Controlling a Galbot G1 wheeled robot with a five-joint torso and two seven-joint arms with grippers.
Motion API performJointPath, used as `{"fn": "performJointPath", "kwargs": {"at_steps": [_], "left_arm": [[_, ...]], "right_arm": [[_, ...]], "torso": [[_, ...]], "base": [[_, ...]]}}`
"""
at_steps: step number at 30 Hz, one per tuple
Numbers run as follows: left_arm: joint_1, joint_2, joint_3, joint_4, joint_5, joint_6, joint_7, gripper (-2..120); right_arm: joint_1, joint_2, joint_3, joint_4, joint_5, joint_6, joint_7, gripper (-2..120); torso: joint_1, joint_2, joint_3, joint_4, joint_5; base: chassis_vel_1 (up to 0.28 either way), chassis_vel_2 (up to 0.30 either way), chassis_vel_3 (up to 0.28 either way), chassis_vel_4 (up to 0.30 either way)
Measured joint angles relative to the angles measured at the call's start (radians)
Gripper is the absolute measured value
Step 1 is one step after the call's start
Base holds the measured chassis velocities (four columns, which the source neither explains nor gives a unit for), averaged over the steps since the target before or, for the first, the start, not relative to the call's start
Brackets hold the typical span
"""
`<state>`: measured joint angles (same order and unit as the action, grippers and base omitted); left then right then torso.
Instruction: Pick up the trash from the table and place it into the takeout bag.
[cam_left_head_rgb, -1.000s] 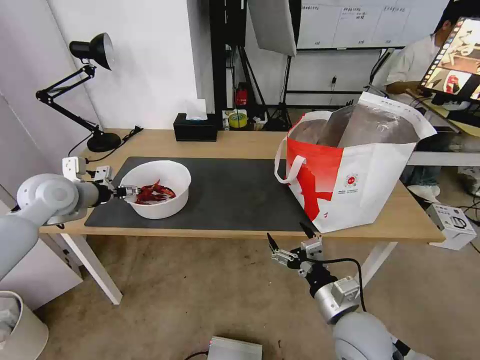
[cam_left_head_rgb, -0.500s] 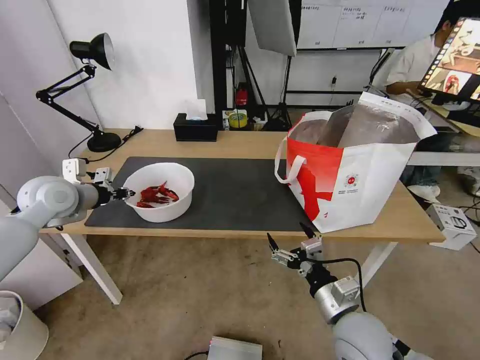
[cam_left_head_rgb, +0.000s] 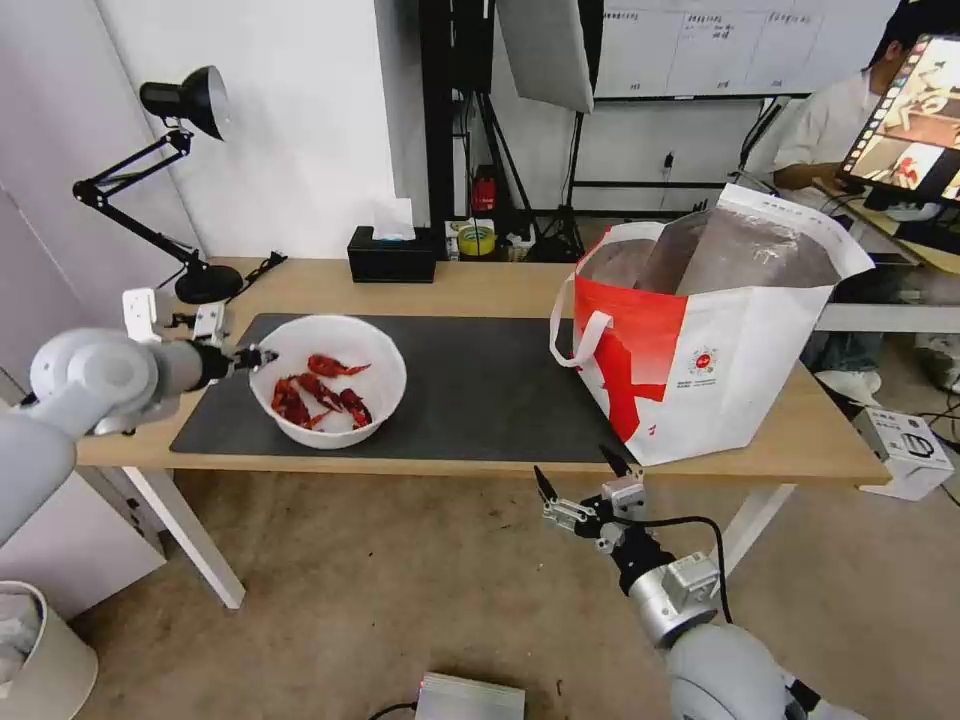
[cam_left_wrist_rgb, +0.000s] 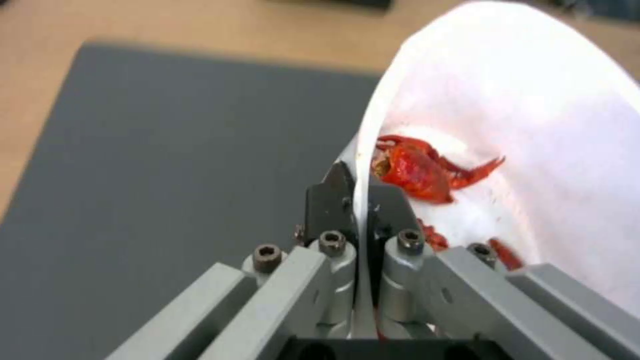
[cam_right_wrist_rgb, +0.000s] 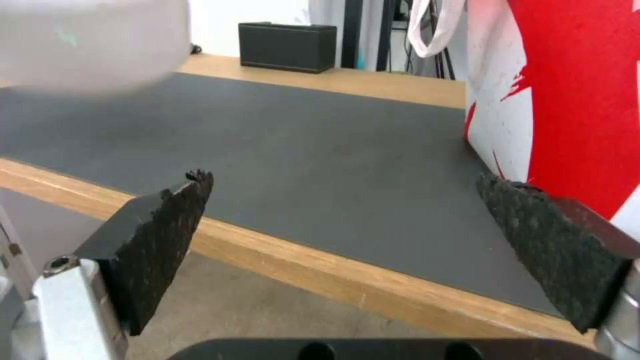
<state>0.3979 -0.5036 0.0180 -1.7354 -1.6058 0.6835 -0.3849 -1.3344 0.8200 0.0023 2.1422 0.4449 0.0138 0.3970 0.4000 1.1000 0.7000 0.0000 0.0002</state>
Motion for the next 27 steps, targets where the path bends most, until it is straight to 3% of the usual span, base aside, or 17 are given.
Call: {"fn": "performJointPath", "kwargs": {"at_steps": [4,6,10,13,17,19,20,23,24,26,27], "left_arm": [[-0.133,-0.032,0.08,-0.014,-0.051,-0.001,-0.025,0],[-0.258,-0.084,0.154,-0.004,-0.084,-0.005,-0.044,0],[-0.353,-0.129,0.199,0.015,-0.104,-0.009,-0.057,0],[-0.503,-0.218,0.253,0.069,-0.133,-0.015,-0.084,0],[-0.576,-0.276,0.285,0.11,-0.15,-0.016,-0.104,0],[-0.633,-0.346,0.32,0.153,-0.159,-0.016,-0.113,0],[-0.633,-0.346,0.32,0.153,-0.159,-0.016,-0.113,0],[-0.677,-0.433,0.344,0.196,-0.16,-0.016,-0.115,0],[-0.677,-0.433,0.344,0.196,-0.16,-0.016,-0.115,0],[-0.703,-0.507,0.362,0.229,-0.161,-0.015,-0.137,0],[-0.703,-0.507,0.362,0.229,-0.161,-0.015,-0.137,0]], "right_arm": [[0.0,0.0,0.0,0.0,0.0,0.0,0.0,100],[0.0,0.0,0.0,0.0,0.0,0.0,0.0,100],[0.0,0.0,0.0,0.0,0.0,0.0,0.0,100],[0.0,0.0,0.0,0.0,0.0,0.0,0.0,100],[0.0,0.0,0.0,0.0,0.0,0.0,0.0,100],[0.0,0.0,0.0,0.0,0.0,0.0,0.0,100],[0.0,0.0,0.0,0.0,0.0,0.0,0.0,100],[0.0,0.0,0.0,0.0,0.0,0.0,0.0,100],[0.0,0.0,0.0,0.0,0.0,0.0,0.0,100],[0.0,0.0,0.0,0.0,0.0,0.0,0.0,100],[0.0,0.0,0.0,0.0,0.0,0.0,0.0,100]], "torso": [[0.0,0.0,0.0,0.0,0.0002],[0.0,0.0,0.0,0.0,-0.0001],[0.0,0.0,0.0,0.0,0.0],[0.0,0.0,0.0,-0.0002,0.0003],[0.0,0.0,0.0,-0.0001,0.0002],[0.0,0.0,0.0,0.0001,0.0],[0.0,0.0,0.0,0.0001,0.0],[0.0,0.0,0.0,0.0,0.0001],[0.0,0.0,0.0,0.0,0.0001],[0.0,0.0,0.0,0.0,0.0001],[0.0,0.0,0.0,0.0,0.0001]], "base": [[0.0,0.0,0.0,0.0],[0.0,0.0,0.0,0.0],[0.0,0.0,0.0,0.0],[0.0,0.0,0.0,0.0],[0.0,0.0,0.0,0.0],[0.0,0.0,0.0,0.0],[0.0,0.0,0.0,0.0],[0.0,0.0,0.0,0.0],[0.0,0.0,0.0,0.0],[0.0,0.0,0.0,0.0],[0.0,0.0,0.0,0.0]]}}
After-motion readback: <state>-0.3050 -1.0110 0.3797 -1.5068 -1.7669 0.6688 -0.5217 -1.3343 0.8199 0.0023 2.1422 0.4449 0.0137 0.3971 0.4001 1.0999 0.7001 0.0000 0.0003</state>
